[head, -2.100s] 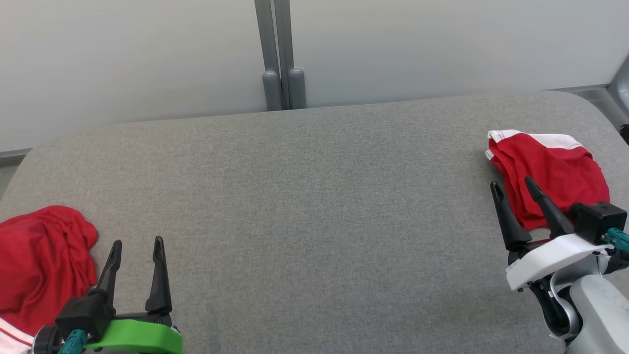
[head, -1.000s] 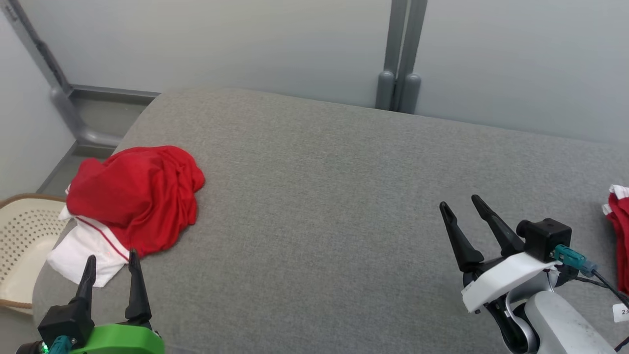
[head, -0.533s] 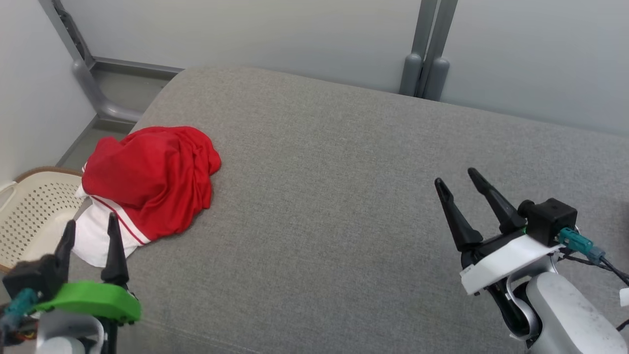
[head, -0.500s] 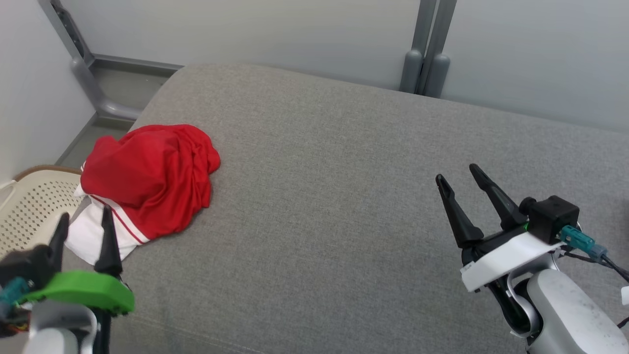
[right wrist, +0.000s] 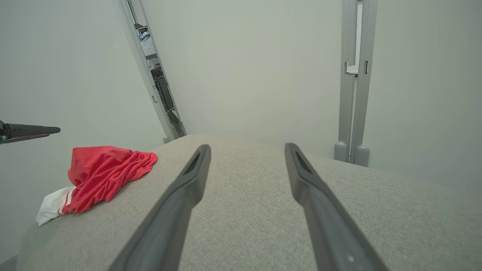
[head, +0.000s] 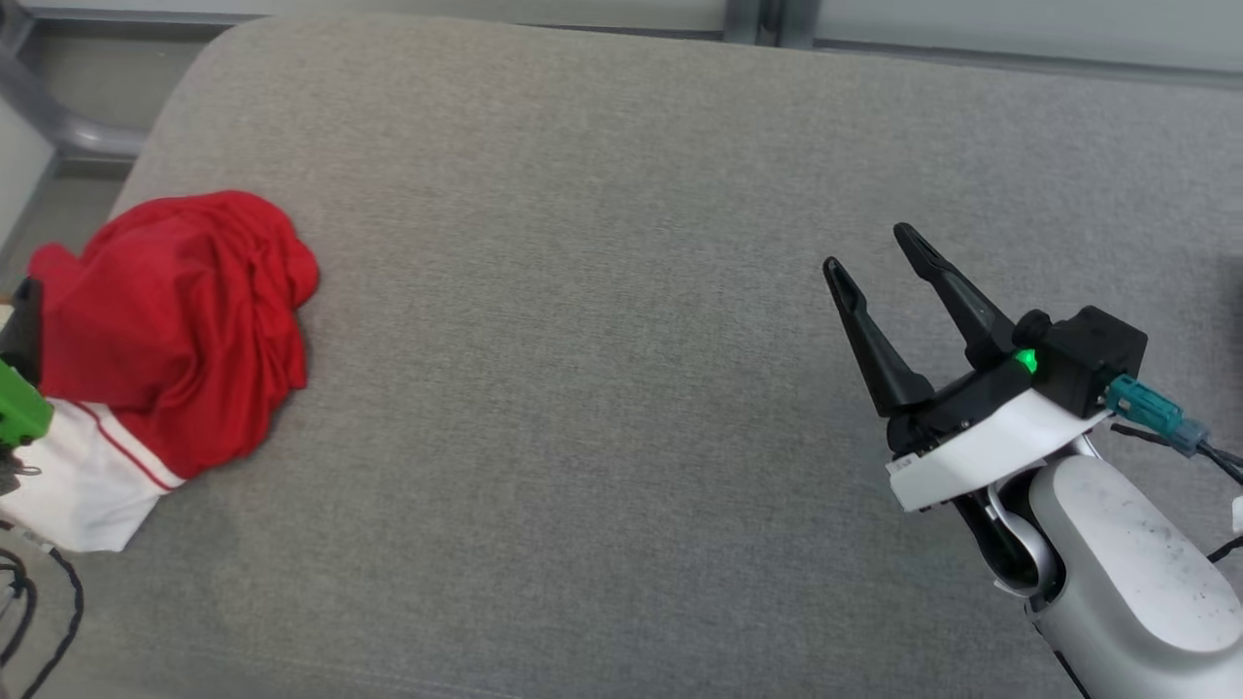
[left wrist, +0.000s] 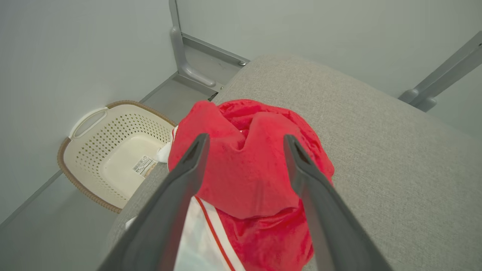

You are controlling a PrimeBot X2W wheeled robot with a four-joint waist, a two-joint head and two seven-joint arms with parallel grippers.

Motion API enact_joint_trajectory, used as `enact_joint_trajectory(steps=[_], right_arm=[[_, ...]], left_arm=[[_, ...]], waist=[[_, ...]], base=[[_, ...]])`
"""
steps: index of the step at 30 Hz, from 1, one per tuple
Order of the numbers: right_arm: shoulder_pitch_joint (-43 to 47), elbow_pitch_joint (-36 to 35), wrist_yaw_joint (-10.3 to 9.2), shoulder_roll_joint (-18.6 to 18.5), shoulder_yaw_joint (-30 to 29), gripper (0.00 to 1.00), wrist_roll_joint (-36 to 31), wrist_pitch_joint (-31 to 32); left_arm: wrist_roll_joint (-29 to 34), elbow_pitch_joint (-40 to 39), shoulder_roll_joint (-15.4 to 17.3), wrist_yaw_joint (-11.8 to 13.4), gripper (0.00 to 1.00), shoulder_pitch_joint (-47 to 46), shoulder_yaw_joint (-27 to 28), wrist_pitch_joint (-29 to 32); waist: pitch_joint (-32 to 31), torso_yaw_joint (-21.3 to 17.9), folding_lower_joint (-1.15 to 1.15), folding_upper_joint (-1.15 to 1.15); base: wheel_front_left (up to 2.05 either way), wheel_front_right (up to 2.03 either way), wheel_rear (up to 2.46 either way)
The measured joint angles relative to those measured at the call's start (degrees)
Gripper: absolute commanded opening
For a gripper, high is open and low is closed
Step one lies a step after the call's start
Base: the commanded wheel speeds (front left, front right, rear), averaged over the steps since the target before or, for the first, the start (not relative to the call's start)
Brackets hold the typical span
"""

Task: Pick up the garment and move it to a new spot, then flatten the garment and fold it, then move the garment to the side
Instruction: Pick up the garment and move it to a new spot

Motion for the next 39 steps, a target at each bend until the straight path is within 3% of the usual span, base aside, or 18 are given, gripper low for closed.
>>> enact_joint_trajectory(steps=[7,13,14,15,16,26,39], right_arm=[[-2.2,-0.3,-0.01,0.1,1.6,1.00,0.5,0.0],[-3.0,-0.4,-0.01,0.3,1.4,1.00,0.6,0.0],[-3.0,-0.4,-0.01,0.4,1.3,1.00,0.6,0.0],[-3.0,-0.3,-0.01,0.4,1.3,1.00,0.6,0.0],[-3.0,-0.2,-0.01,0.4,1.3,1.00,0.6,0.0],[-2.5,1.3,-0.01,1.6,1.7,1.00,0.6,0.0],[3.3,3.0,-0.01,4.2,-0.7,1.00,1.5,0.0]], left_arm=[[-4.1,14.7,4.2,-0.6,1.00,-4.1,0.7,1.9],[-4.8,23.7,5.4,-0.7,1.00,-5.8,-0.1,0.5],[-4.9,24.6,5.4,-0.7,0.78,-6.1,-0.5,0.3],[-4.9,25.2,5.4,-0.7,0.35,-6.3,-1.0,0.3],[-4.9,25.5,5.3,-0.7,0.00,-6.4,-1.6,-0.3],[-6.2,22.7,6.9,-0.8,0.00,-6.9,-10.0,-4.7],[-7.8,6.1,13.4,-0.8,0.00,-6.5,-25.0,-7.8]], waist=[[4.2,-5.7,0.00,0.00],[7.2,-9.9,0.00,0.00],[7.7,-10.4,0.00,0.00],[8.1,-10.8,0.00,0.00],[8.5,-11.2,0.00,0.00],[6.3,-12.0,0.00,0.00],[-3.6,-12.6,0.00,0.00]], base=[[0.00,0.00,0.00],[0.00,0.00,0.00],[0.00,0.00,0.00],[0.00,0.00,0.00],[0.00,0.00,0.00],[0.00,0.00,0.00],[0.00,0.00,0.00]])
